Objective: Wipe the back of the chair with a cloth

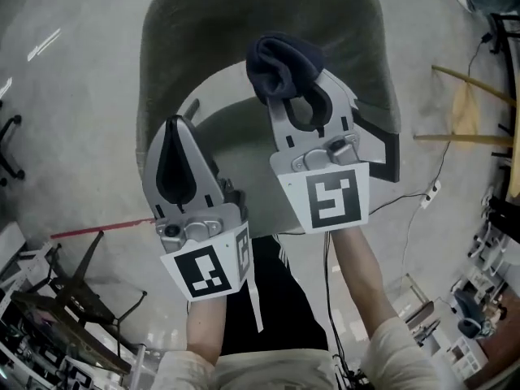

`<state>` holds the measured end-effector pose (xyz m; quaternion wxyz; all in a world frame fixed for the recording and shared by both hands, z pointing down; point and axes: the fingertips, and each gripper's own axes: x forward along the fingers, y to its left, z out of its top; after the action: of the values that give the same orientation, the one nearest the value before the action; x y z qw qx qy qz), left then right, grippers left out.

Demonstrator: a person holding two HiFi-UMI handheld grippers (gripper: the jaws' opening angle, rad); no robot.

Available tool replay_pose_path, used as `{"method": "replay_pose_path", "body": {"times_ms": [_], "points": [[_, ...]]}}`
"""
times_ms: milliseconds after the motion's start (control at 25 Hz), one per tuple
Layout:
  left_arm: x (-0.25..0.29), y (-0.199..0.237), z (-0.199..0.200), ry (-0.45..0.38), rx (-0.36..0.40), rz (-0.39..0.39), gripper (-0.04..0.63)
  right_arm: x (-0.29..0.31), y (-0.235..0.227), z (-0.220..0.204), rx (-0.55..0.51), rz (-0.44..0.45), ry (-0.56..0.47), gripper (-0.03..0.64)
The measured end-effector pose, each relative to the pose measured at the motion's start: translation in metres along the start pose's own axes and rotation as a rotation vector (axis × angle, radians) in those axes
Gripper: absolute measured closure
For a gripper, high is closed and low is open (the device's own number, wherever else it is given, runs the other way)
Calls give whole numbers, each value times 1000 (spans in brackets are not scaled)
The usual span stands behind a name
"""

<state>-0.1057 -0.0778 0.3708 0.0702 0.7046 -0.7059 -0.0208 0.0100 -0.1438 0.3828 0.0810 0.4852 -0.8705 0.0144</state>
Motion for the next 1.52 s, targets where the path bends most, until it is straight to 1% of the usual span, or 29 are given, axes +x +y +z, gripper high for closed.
{"method": "replay_pose_path", "body": {"times_ms": [120, 280, 440, 520, 720, 840, 1040, 1240, 1360, 1520], "points": [[-20, 32, -5, 16, -18, 84, 580, 10, 63, -4, -2, 185, -8, 563], [-41, 62, -8, 19, -18, 159, 580, 9, 130, -20, 2, 369, 36, 563], [-61, 84, -9, 6, -23, 237, 580, -5, 172, -46, -45, 535, 109, 563], [-70, 88, -10, 3, -23, 261, 580, -13, 184, -56, -70, 586, 140, 563], [-76, 91, -12, -6, -48, 288, 580, -15, 205, -62, -71, 634, 147, 563], [-77, 95, -9, -19, -71, 312, 580, -11, 212, -60, -61, 657, 128, 563], [-83, 107, -8, -32, -70, 384, 580, 0, 217, -63, -96, 704, 134, 563], [-75, 102, -8, -22, -54, 387, 580, 8, 212, -64, -118, 732, 139, 563], [-69, 100, -8, -19, -53, 378, 580, 13, 206, -64, -119, 715, 122, 563], [-60, 95, -9, -17, -53, 350, 580, 32, 184, -64, -108, 644, 96, 563]]}}
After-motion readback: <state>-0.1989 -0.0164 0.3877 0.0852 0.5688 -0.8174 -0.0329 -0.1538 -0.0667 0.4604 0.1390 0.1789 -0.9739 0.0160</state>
